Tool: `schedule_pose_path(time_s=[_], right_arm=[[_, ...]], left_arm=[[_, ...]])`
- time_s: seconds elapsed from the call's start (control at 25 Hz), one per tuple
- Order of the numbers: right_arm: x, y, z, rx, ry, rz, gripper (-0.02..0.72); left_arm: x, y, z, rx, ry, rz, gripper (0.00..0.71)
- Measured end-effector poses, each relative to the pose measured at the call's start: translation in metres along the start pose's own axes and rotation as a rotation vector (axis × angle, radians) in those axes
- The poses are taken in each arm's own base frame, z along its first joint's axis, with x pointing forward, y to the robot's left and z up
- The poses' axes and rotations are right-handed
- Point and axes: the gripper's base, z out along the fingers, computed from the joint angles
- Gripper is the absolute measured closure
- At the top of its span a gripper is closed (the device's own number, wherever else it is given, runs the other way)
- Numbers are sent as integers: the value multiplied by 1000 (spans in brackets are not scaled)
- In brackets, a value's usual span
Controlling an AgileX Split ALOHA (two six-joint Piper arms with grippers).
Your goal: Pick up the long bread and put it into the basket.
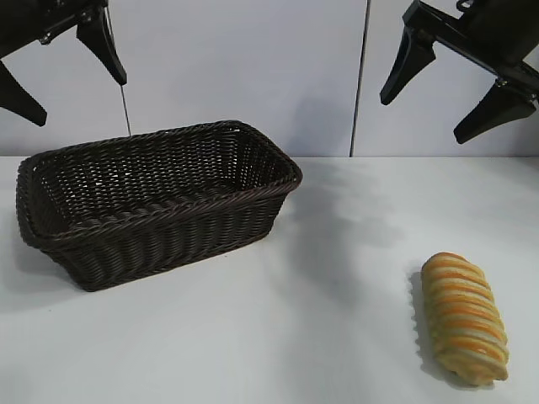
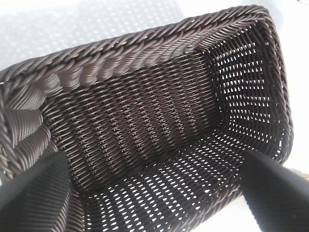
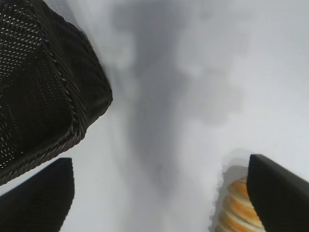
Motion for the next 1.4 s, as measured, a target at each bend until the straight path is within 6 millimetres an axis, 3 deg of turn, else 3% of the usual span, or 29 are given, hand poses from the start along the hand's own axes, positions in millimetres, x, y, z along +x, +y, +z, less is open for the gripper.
schedule_pose_path(time_s=[0.2,0.52,0.8,1.08,1.16,1.24,1.32,1.4], right_arm=[[0,0,0,-1,0,1,8],[0,0,0,-1,0,1,8],[0,0,0,-1,0,1,8],[0,0,0,-1,0,1,8],[0,0,0,-1,0,1,8],[0,0,0,-1,0,1,8],[0,0,0,-1,0,1,8],[0,0,0,-1,1,1,8]], left_arm=[[13,10,3,-86,117,19,15],[55,47,42,-206,167,-33,15],[54,55,56,-202,46,-28,15],[65,72,95,-239,150,-49,23],[65,72,97,-240,152,-50,91],[64,72,97,-238,141,-48,241],[64,72,97,-238,140,-48,464],[63,71,97,-227,126,-82,578]])
